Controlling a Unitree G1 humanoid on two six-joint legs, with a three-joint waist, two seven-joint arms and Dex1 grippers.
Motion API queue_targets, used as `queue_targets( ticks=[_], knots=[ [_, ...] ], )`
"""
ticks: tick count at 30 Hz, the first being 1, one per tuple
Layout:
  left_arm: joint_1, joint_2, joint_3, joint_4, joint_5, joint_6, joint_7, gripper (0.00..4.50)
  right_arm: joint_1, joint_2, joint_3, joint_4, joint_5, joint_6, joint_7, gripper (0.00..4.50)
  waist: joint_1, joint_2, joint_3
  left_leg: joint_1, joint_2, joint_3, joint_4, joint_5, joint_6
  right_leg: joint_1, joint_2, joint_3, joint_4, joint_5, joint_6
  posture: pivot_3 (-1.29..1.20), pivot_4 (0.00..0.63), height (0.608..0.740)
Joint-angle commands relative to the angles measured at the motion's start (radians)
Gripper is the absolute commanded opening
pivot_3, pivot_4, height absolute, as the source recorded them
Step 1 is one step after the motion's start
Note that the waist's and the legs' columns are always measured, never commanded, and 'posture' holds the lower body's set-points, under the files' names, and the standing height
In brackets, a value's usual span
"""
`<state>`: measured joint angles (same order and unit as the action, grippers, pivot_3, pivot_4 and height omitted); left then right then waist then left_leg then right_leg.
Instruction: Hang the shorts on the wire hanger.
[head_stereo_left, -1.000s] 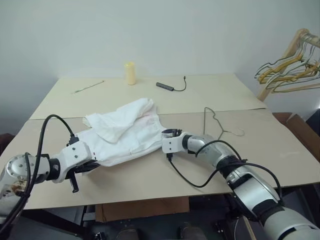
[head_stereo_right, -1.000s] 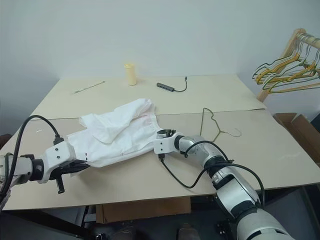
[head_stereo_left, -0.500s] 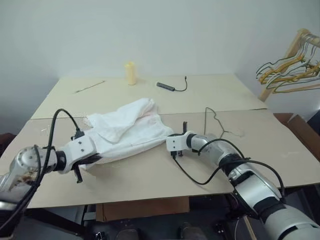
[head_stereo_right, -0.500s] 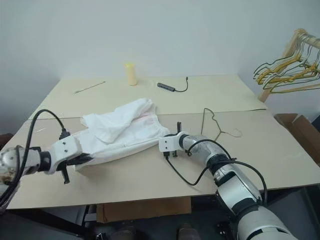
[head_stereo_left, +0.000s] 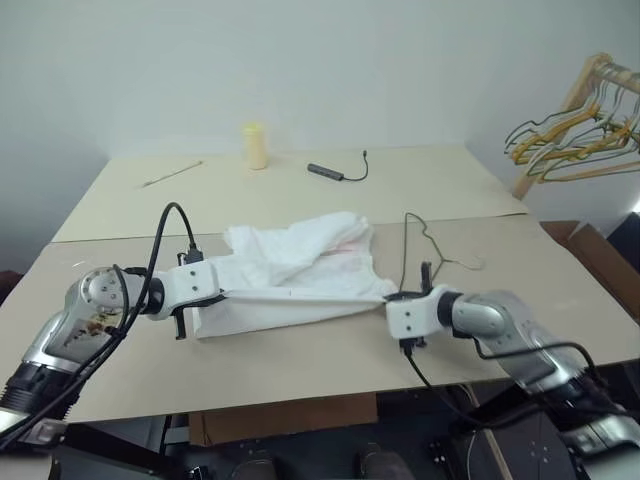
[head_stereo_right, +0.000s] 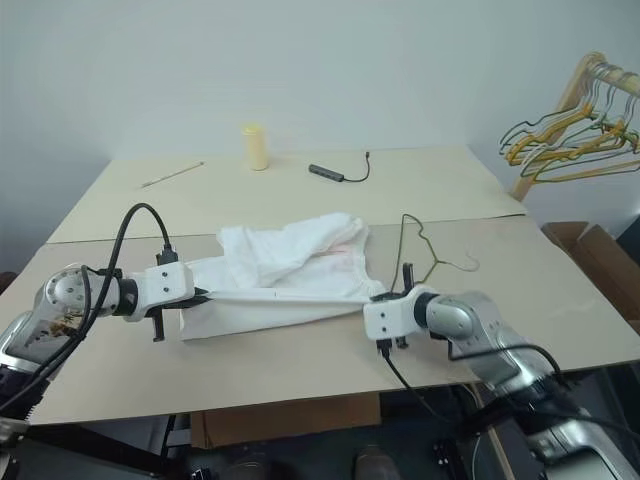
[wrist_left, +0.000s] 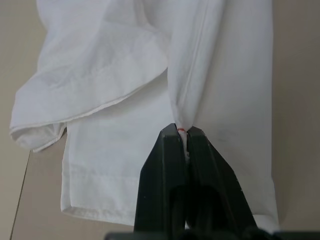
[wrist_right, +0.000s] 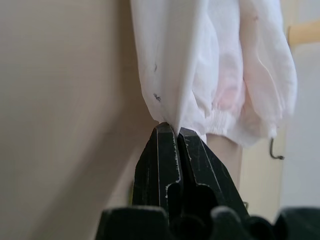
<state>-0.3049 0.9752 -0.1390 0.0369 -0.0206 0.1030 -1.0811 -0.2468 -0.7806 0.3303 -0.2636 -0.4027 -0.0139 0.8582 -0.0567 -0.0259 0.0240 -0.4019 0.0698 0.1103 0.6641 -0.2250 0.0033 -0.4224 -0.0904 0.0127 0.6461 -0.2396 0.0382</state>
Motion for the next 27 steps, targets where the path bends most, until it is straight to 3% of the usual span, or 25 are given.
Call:
queue_targets(
  ticks=[1, 7, 10, 12, 15, 17, 18, 20, 22, 27],
  knots=[
    [0.043, 0.084, 0.077, -0.053, -0.073, 0.026, -0.098, 0.00, 0.007, -0.002, -0.066, -0.139, 0.065, 0.109, 0.058, 0.02, -0.014, 0.000, 0.000, 0.001, 0.000, 0.000, 0.000, 0.000, 0.000, 0.000, 0.000, 0.000, 0.000, 0.000, 0.000, -0.04, 0.000, 0.740],
    [0.017, 0.095, 0.056, -0.069, -0.081, 0.047, -0.139, 0.00, -0.164, 0.051, -0.034, 0.024, 0.084, 0.173, 0.081, 0.02, -0.012, -0.001, 0.000, 0.003, 0.000, 0.001, 0.001, 0.000, 0.000, 0.002, -0.001, 0.000, 0.000, -0.002, 0.003, -0.03, 0.000, 0.740],
    [-0.163, -0.036, -0.024, 0.068, 0.018, 0.054, -0.032, 0.00, -0.367, 0.115, 0.007, 0.281, 0.052, 0.179, 0.071, 0.02, 0.000, -0.001, 0.000, 0.003, 0.000, 0.000, 0.001, 0.000, 0.000, 0.003, 0.000, -0.001, 0.000, -0.002, 0.003, -0.01, 0.000, 0.740],
    [-0.359, -0.186, -0.051, 0.242, 0.120, 0.045, 0.174, 0.00, -0.556, 0.193, 0.014, 0.534, 0.024, 0.169, -0.011, 0.02, 0.014, -0.002, 0.000, 0.002, -0.001, 0.000, 0.004, 0.002, 0.002, 0.004, 0.000, -0.001, 0.001, 0.002, 0.000, -0.01, 0.000, 0.740],
    [-0.659, -0.370, -0.015, 0.511, 0.208, 0.007, 0.520, 0.00, -0.850, 0.307, 0.003, 0.940, -0.043, 0.103, -0.325, 0.02, 0.012, -0.003, 0.001, -0.005, -0.001, -0.002, 0.006, 0.007, 0.003, 0.000, 0.000, -0.002, 0.000, 0.010, -0.002, 0.01, 0.000, 0.740],
    [-0.873, -0.450, 0.081, 0.643, 0.206, -0.077, 0.832, 0.00, -1.051, 0.354, -0.039, 1.142, -0.090, 0.052, -0.745, 0.02, 0.011, -0.004, 0.003, -0.008, -0.002, -0.002, 0.005, 0.007, 0.003, -0.002, -0.001, -0.002, -0.001, 0.010, -0.001, 0.01, 0.000, 0.740],
    [-0.933, -0.463, 0.104, 0.686, 0.211, -0.120, 0.931, 0.00, -1.110, 0.363, -0.046, 1.204, -0.103, 0.025, -0.879, 0.02, 0.010, -0.004, 0.003, -0.014, -0.002, -0.002, 0.005, 0.007, 0.003, -0.009, -0.002, -0.002, -0.001, 0.011, -0.001, 0.00, 0.000, 0.740],
    [-1.006, -0.438, 0.166, 0.648, 0.236, -0.297, 1.123, 0.00, -1.154, 0.349, -0.108, 1.182, -0.084, -0.110, -1.098, 0.02, 0.006, -0.004, 0.003, -0.026, -0.003, -0.001, 0.001, 0.014, -0.010, -0.024, -0.003, 0.001, 0.002, 0.011, -0.002, 0.00, 0.000, 0.740],
    [-1.021, -0.404, 0.200, 0.588, 0.249, -0.386, 1.191, 0.00, -1.144, 0.332, -0.131, 1.140, -0.081, -0.192, -1.177, 0.02, 0.004, -0.004, 0.002, -0.024, -0.003, 0.000, -0.009, 0.012, -0.016, -0.027, -0.002, 0.002, 0.000, 0.008, -0.002, 0.00, 0.000, 0.740],
    [-0.851, -0.323, 0.229, 0.378, 0.142, -0.299, 0.955, 0.00, -0.961, 0.318, -0.119, 1.000, -0.049, -0.227, -1.019, 0.02, -0.014, -0.002, -0.003, -0.009, -0.003, 0.000, -0.023, 0.008, -0.020, -0.015, -0.002, -0.003, -0.006, 0.004, 0.000, 0.00, 0.000, 0.740]
  ],
)
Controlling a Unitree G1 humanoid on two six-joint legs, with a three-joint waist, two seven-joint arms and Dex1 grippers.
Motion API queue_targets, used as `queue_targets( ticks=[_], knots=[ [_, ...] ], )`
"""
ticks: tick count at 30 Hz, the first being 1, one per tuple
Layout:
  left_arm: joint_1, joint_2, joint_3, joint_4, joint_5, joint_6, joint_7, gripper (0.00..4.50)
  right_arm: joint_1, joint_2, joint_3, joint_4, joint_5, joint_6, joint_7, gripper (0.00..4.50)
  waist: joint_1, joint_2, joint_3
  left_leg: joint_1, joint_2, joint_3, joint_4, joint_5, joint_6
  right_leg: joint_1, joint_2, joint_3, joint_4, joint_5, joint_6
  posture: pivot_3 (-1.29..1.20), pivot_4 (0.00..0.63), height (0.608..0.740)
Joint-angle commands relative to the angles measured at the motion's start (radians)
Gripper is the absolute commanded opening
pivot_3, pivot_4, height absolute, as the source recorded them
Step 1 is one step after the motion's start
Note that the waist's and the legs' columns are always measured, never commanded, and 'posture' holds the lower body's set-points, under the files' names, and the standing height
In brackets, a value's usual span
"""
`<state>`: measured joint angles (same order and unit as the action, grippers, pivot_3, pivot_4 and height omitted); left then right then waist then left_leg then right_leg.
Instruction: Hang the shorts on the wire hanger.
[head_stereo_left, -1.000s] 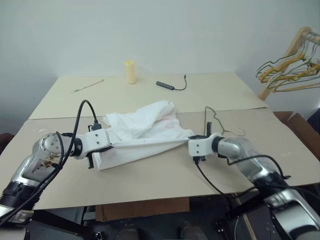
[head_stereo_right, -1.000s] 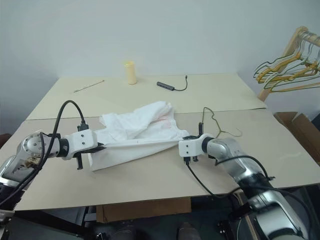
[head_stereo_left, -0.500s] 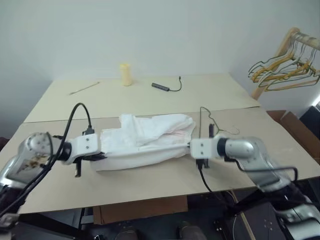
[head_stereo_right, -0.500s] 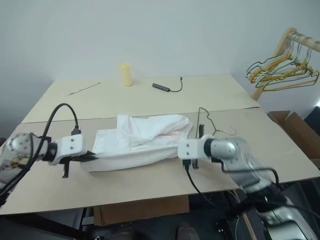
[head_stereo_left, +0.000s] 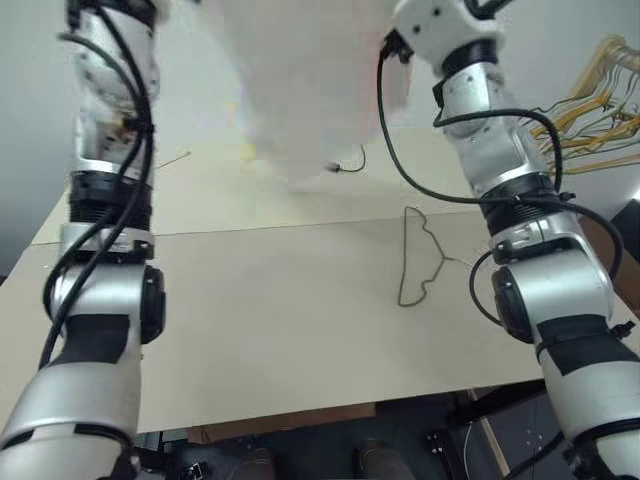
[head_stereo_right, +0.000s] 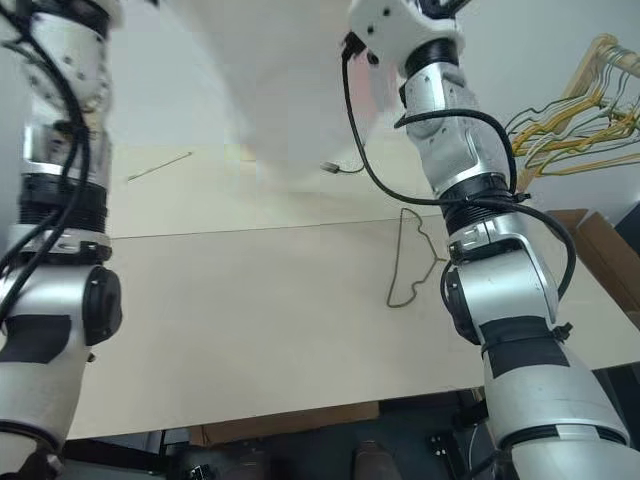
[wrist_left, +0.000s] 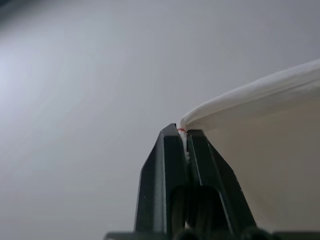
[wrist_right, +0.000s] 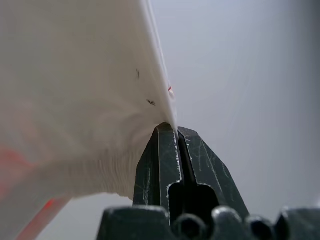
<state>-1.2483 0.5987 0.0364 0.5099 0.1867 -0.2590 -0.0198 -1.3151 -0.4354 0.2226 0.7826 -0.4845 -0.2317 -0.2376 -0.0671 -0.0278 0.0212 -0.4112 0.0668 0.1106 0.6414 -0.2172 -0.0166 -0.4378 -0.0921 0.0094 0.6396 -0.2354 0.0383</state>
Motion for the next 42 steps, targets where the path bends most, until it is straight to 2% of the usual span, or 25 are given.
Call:
queue_targets(
  ticks=[1, 6, 8, 10, 13, 16, 20, 26, 33, 38, 39, 41, 42],
  knots=[
    [0.164, 0.078, 0.057, -0.158, -0.092, 0.100, -0.173, 0.00, 0.170, -0.034, 0.009, -0.087, 0.026, -0.024, 0.125, 0.02, -0.005, 0.000, 0.000, 0.000, -0.001, 0.001, 0.001, -0.001, 0.001, 0.002, -0.001, 0.000, -0.003, 0.000, 0.000, 0.00, 0.000, 0.740],
    [0.430, 0.166, 0.079, -0.380, -0.196, 0.209, -0.398, 0.00, 0.365, -0.051, 0.070, -0.224, 0.001, -0.054, 0.292, 0.02, -0.021, 0.001, 0.001, -0.002, 0.000, 0.000, 0.016, -0.003, 0.010, 0.007, 0.000, 0.000, -0.007, 0.005, 0.000, 0.01, 0.000, 0.740],
    [0.589, 0.221, 0.086, -0.463, -0.258, 0.245, -0.534, 0.00, 0.444, -0.070, 0.117, -0.284, -0.034, -0.076, 0.354, 0.02, -0.028, 0.001, 0.001, -0.003, 0.001, -0.001, 0.020, -0.006, 0.017, 0.007, 0.000, 0.000, -0.006, 0.008, 0.001, 0.02, 0.000, 0.740],
    [0.747, 0.272, 0.093, -0.536, -0.312, 0.276, -0.649, 0.00, 0.499, -0.096, 0.159, -0.318, -0.074, -0.136, 0.376, 0.02, -0.033, 0.001, 0.001, 0.003, 0.001, -0.001, 0.020, -0.006, 0.018, 0.012, 0.000, 0.001, -0.007, 0.010, 0.001, 0.02, 0.000, 0.740],
    [0.962, 0.373, 0.069, -0.585, -0.218, 0.231, -0.720, 0.00, 0.577, -0.141, 0.195, -0.379, -0.060, -0.160, 0.524, 0.02, -0.031, 0.001, 0.001, 0.012, 0.002, 0.000, 0.020, -0.007, 0.019, 0.019, 0.001, 0.002, -0.006, 0.010, 0.000, 0.02, 0.000, 0.740],
    [1.076, 0.431, 0.074, -0.608, -0.176, 0.226, -0.758, 0.00, 0.636, -0.203, 0.222, -0.452, -0.060, -0.188, 0.655, 0.02, -0.024, 0.001, 0.001, 0.013, 0.002, 0.000, 0.020, -0.005, 0.021, 0.018, 0.001, 0.002, -0.002, 0.009, -0.002, 0.02, 0.000, 0.740],
    [1.268, 0.534, 0.138, -0.734, -0.279, 0.271, -0.960, 0.00, 0.765, -0.322, 0.218, -0.651, 0.097, -0.222, 0.906, 0.02, 0.001, 0.000, 0.001, 0.012, 0.002, 0.001, 0.020, -0.004, 0.020, 0.016, 0.000, 0.002, 0.002, 0.005, -0.004, 0.02, 0.000, 0.740],
    [1.519, 0.674, 0.223, -0.870, -0.309, 0.360, -1.190, 0.00, 0.817, -0.379, 0.191, -0.733, 0.179, -0.220, 1.027, 0.02, 0.001, 0.000, 0.001, 0.015, 0.004, 0.001, 0.020, -0.006, 0.018, 0.016, 0.001, 0.001, 0.005, 0.001, -0.007, 0.01, 0.000, 0.740],
    [1.680, 0.707, 0.297, -0.976, -0.264, 0.482, -1.275, 0.00, 0.863, -0.410, 0.210, -0.776, 0.197, -0.251, 1.124, 0.02, 0.005, 0.000, 0.001, 0.021, 0.004, 0.002, 0.019, -0.007, 0.018, 0.019, 0.001, 0.001, 0.007, -0.008, -0.007, 0.02, 0.000, 0.740],
    [1.694, 0.690, 0.303, -1.016, -0.267, 0.520, -1.269, 0.00, 0.903, -0.428, 0.206, -0.836, 0.240, -0.244, 1.198, 0.02, 0.022, 0.000, 0.002, 0.020, 0.004, 0.002, 0.019, -0.007, 0.018, 0.019, 0.001, 0.002, 0.007, -0.008, -0.007, 0.02, 0.000, 0.740],
    [1.692, 0.689, 0.303, -1.019, -0.276, 0.516, -1.275, 0.00, 0.910, -0.431, 0.204, -0.846, 0.238, -0.243, 1.202, 0.25, 0.023, 0.000, 0.002, 0.020, 0.004, 0.002, 0.020, -0.007, 0.018, 0.019, 0.001, 0.002, 0.007, -0.009, -0.007, 0.02, 0.000, 0.740],
    [1.684, 0.687, 0.295, -1.021, -0.286, 0.511, -1.282, 0.49, 0.917, -0.437, 0.202, -0.857, 0.239, -0.240, 1.214, 0.67, 0.024, 0.000, 0.002, 0.023, 0.004, 0.002, 0.019, -0.007, 0.017, 0.019, 0.001, 0.001, 0.007, -0.009, -0.008, 0.02, 0.000, 0.740],
    [1.680, 0.682, 0.292, -1.020, -0.280, 0.504, -1.277, 0.75, 0.921, -0.440, 0.201, -0.862, 0.244, -0.239, 1.219, 1.03, 0.025, -0.001, 0.002, 0.023, 0.004, 0.002, 0.019, -0.008, 0.016, 0.018, 0.001, 0.001, 0.007, -0.010, -0.008, 0.02, 0.000, 0.740]
  ],
)
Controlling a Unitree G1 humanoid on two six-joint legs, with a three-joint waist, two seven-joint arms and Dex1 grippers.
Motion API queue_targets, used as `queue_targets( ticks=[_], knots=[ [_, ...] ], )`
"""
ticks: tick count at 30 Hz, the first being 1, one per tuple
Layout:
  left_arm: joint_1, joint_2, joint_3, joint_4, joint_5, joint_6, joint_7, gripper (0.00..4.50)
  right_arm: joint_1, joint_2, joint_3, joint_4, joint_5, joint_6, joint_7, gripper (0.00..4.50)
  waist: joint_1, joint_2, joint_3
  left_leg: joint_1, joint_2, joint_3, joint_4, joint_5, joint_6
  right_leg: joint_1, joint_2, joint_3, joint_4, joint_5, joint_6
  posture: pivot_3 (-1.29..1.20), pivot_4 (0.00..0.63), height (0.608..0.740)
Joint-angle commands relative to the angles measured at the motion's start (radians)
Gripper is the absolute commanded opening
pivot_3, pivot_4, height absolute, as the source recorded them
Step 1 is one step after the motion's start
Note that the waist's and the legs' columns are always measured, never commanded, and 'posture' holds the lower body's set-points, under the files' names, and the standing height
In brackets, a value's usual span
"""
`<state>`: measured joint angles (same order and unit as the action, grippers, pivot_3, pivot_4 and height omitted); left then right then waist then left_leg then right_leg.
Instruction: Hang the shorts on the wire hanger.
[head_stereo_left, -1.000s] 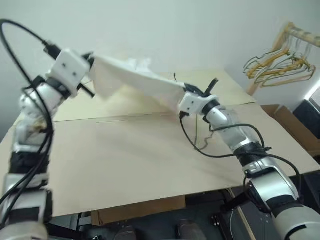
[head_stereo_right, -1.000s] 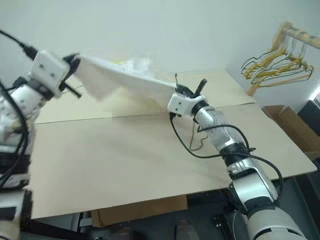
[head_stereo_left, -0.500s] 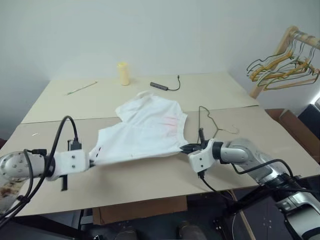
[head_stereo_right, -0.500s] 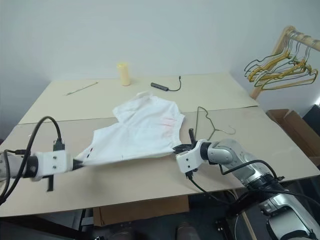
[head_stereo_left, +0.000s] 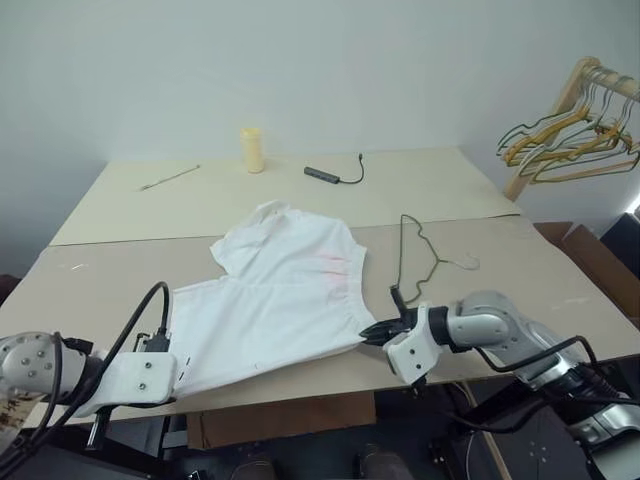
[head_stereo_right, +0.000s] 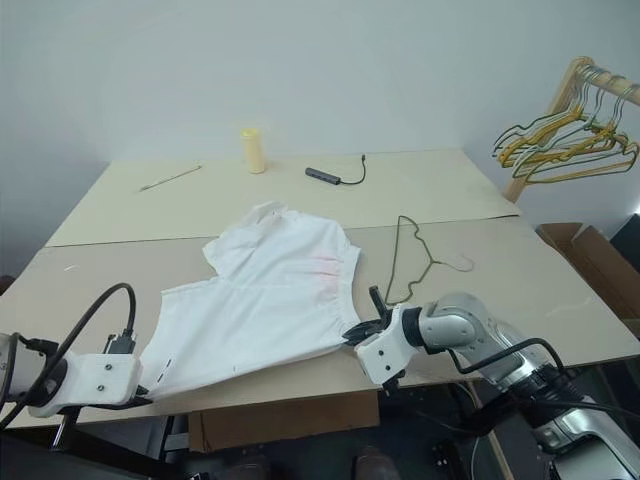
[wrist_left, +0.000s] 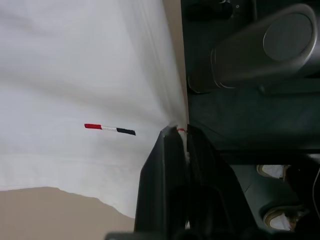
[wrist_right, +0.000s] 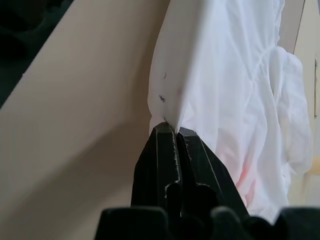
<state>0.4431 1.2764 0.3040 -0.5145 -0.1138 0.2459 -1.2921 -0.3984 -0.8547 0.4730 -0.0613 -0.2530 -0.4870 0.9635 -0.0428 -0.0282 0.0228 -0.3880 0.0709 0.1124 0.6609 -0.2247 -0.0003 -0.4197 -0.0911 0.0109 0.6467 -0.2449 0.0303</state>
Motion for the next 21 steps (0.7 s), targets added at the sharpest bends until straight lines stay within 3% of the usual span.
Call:
queue_targets(
  ticks=[1, 7, 11, 13, 17, 21],
  knots=[
    [-0.016, 0.003, 0.022, 0.009, 0.025, -0.007, -0.004, 1.00, 0.008, -0.027, -0.051, -0.023, 0.018, 0.015, 0.027, 1.33, 0.001, 0.000, 0.000, 0.000, 0.000, 0.000, 0.000, 0.000, 0.000, 0.000, 0.000, 0.000, 0.000, 0.000, 0.000, 0.02, 0.000, 0.740],
    [-0.030, 0.007, 0.079, 0.051, -0.009, -0.026, -0.077, 2.70, 0.057, -0.090, -0.136, -0.109, 0.203, 0.137, 0.124, 3.17, 0.003, -0.001, 0.000, -0.003, 0.000, 0.000, 0.000, 0.001, 0.001, 0.000, 0.000, 0.000, 0.000, 0.000, 0.000, 0.01, 0.000, 0.740],
    [-0.141, -0.025, 0.121, 0.063, -0.129, -0.011, -0.094, 3.93, 0.019, -0.040, -0.267, -0.151, 0.345, 0.574, 0.060, 4.48, 0.003, -0.002, 0.001, -0.001, 0.000, 0.000, 0.000, 0.000, 0.000, 0.000, 0.000, 0.000, 0.000, 0.000, -0.001, 0.00, 0.000, 0.740],
    [-0.250, -0.065, 0.094, 0.074, -0.172, -0.007, -0.042, 4.49, -0.034, 0.030, -0.307, -0.113, 0.343, 0.776, -0.039, 4.50, 0.002, -0.002, 0.001, 0.000, 0.001, 0.000, 0.000, -0.002, -0.003, 0.000, 0.000, 0.000, 0.000, 0.000, -0.001, 0.00, 0.000, 0.740],
    [-0.435, -0.153, -0.008, 0.092, -0.230, 0.003, 0.014, 4.49, -0.141, 0.166, -0.333, 0.015, 0.308, 1.082, -0.194, 4.50, 0.000, -0.003, 0.000, -0.001, 0.000, 0.000, 0.000, -0.002, -0.004, 0.002, 0.001, 0.000, 0.001, 0.002, -0.002, -0.01, 0.000, 0.740],
    [-0.547, -0.224, -0.116, 0.098, -0.232, 0.022, 0.059, 4.49, -0.206, 0.284, -0.365, 0.177, 0.289, 1.210, -0.350, 4.50, 0.000, -0.003, 0.000, -0.005, 0.000, 0.000, 0.000, 0.000, 0.001, 0.000, 0.001, 0.000, 0.001, 0.008, -0.001, -0.03, 0.000, 0.740]
  ],
)
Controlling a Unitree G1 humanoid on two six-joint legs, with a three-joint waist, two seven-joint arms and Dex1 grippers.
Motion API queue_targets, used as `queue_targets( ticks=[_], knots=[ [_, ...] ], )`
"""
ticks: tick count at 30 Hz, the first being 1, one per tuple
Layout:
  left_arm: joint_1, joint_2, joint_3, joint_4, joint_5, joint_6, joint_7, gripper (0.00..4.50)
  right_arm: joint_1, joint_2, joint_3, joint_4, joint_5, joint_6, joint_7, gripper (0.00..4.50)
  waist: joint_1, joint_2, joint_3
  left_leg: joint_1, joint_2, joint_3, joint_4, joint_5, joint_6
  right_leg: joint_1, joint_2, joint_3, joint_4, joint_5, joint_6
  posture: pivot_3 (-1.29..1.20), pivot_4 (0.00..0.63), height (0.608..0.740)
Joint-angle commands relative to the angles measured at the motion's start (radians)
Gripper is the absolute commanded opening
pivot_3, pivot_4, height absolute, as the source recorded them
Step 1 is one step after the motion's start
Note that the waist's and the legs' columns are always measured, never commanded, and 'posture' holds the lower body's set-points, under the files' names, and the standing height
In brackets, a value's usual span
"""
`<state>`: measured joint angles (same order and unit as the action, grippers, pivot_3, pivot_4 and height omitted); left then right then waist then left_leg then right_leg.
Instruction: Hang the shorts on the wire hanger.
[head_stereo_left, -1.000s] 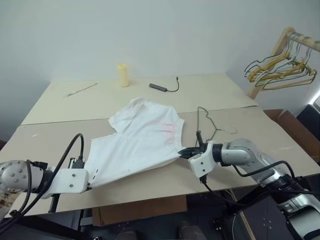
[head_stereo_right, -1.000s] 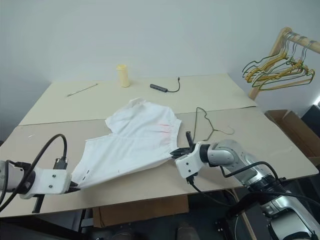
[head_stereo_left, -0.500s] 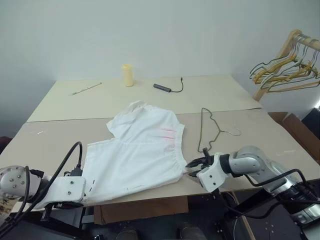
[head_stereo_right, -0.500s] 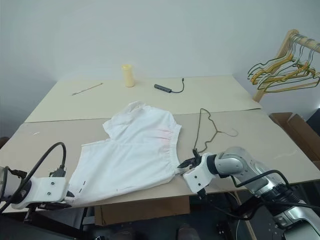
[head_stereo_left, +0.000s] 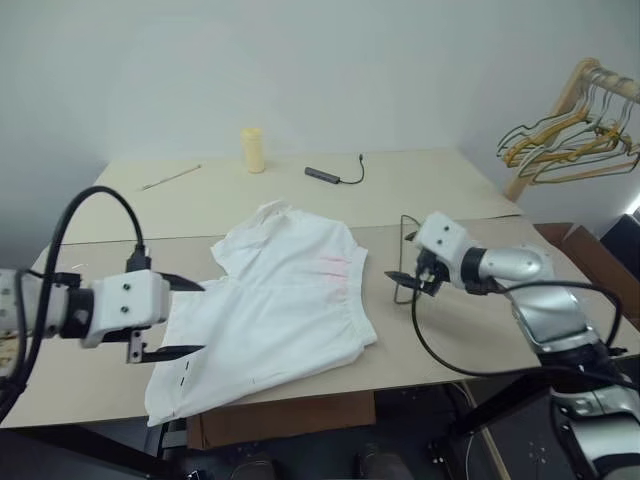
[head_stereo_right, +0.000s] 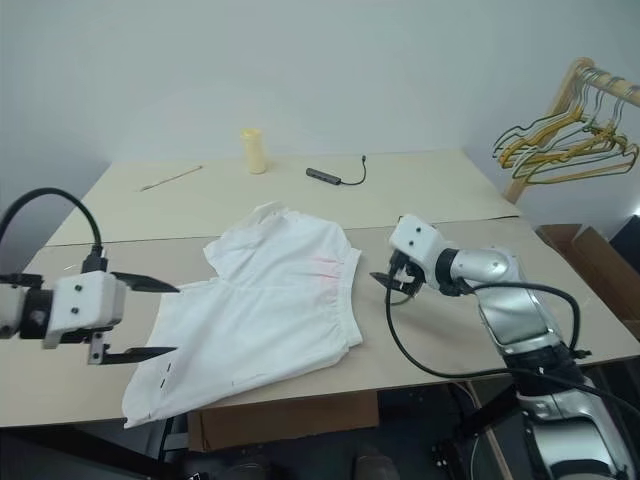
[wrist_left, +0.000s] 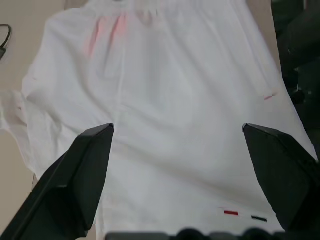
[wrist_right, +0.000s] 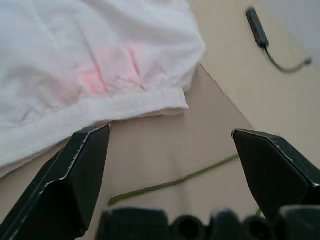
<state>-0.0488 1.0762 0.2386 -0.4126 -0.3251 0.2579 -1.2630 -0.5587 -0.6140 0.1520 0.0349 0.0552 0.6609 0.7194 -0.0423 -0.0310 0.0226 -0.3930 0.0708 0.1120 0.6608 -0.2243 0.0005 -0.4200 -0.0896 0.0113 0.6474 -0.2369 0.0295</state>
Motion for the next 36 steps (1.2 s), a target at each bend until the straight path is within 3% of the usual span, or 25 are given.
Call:
queue_targets(
  ticks=[1, 7, 13, 24, 30, 36],
  knots=[
    [-0.072, -0.035, -0.074, -0.003, -0.014, 0.013, 0.034, 4.49, -0.055, 0.068, -0.051, 0.121, -0.027, 0.063, -0.141, 4.50, -0.002, 0.000, 0.000, -0.002, 0.000, 0.000, 0.000, 0.000, 0.000, -0.002, 0.000, 0.000, 0.000, 0.000, 0.000, -0.04, 0.000, 0.740],
    [-0.135, -0.061, -0.171, 0.034, 0.039, -0.019, 0.045, 4.49, -0.071, 0.130, -0.055, 0.263, -0.036, 0.025, -0.209, 4.50, -0.010, 0.000, 0.000, -0.005, -0.001, -0.001, 0.000, 0.000, 0.000, -0.003, 0.000, 0.000, -0.001, 0.001, 0.002, -0.04, 0.000, 0.740],
    [-0.145, -0.058, -0.175, 0.056, 0.040, -0.033, 0.041, 4.49, 0.007, 0.054, 0.006, 0.246, -0.111, 0.019, -0.194, 4.50, -0.025, 0.000, 0.000, -0.004, -0.001, -0.002, 0.000, 0.000, 0.000, -0.002, 0.000, 0.000, -0.001, 0.001, 0.002, -0.04, 0.000, 0.740],
    [-0.144, -0.044, -0.173, 0.114, 0.066, -0.085, 0.034, 4.49, 0.117, -0.102, -0.098, 0.113, -0.071, 0.088, -0.165, 4.50, -0.027, 0.000, 0.000, -0.002, -0.002, -0.002, 0.000, 0.000, 0.000, 0.000, -0.001, 0.000, -0.002, -0.001, 0.005, -0.06, 0.000, 0.740],
    [-0.164, -0.069, -0.172, 0.116, 0.039, -0.085, 0.039, 4.49, 0.021, 0.035, -0.242, 0.024, 0.114, 0.258, -0.152, 4.50, -0.054, 0.000, 0.000, -0.001, -0.001, -0.002, 0.000, 0.000, 0.000, -0.001, 0.001, 0.002, -0.001, -0.001, 0.006, -0.06, 0.000, 0.740],
    [-0.181, -0.126, -0.146, 0.055, -0.084, -0.023, 0.047, 4.49, -0.047, 0.176, -0.207, 0.128, 0.097, 0.262, -0.255, 4.50, -0.054, 0.000, 0.000, -0.003, -0.001, -0.002, 0.000, 0.000, 0.000, -0.001, 0.000, 0.002, -0.002, 0.001, 0.003, -0.06, 0.000, 0.740]
  ],
)
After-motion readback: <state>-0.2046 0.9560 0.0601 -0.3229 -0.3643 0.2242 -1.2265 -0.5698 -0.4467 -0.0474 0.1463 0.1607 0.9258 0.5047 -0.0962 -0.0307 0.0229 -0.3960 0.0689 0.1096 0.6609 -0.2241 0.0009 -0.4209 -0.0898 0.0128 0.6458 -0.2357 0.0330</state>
